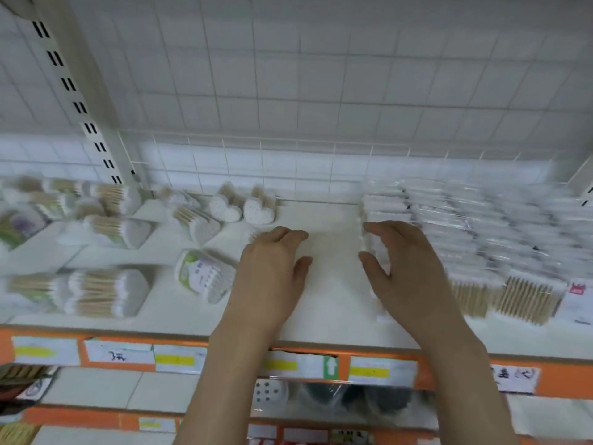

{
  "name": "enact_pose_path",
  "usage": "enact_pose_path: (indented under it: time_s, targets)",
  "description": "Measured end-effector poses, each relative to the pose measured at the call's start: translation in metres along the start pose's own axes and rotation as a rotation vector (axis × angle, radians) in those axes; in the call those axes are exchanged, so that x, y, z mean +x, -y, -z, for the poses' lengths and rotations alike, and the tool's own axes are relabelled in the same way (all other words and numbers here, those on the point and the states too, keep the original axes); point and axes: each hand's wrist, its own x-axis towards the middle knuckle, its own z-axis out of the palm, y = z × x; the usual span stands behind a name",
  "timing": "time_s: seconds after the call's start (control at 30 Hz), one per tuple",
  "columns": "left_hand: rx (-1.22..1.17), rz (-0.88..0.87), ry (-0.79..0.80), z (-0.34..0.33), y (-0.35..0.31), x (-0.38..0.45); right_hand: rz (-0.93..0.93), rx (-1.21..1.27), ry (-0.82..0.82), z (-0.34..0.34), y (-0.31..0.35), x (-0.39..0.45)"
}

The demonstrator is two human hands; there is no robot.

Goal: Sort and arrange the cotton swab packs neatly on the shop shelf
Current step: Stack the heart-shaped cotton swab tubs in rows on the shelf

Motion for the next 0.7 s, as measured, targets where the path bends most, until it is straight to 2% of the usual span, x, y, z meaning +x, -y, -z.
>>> enact_pose_path:
  time_s: [0.17, 0.33, 0.47, 0.7]
  targets:
    - [0.062, -0.005, -0.037, 0.039, 0.048, 0.009, 0.016, 0.016, 0.023, -0.034, 0.042, 0.018]
    - [0.138, -0.033, -0.003, 0.072, 0.093, 0.044, 0.045, -0.010, 0.041, -0.056, 0.075, 0.050]
    - [0.234, -0.013, 0.112, 0.081, 0.125, 0.093, 0.075, -0.047, 0.105, -0.076, 0.090, 0.095]
    - [0.382, 0.054, 0.326, 0.056, 0.160, 0.154, -0.077, -0.123, 0.318, -0.112, 0.087, 0.169]
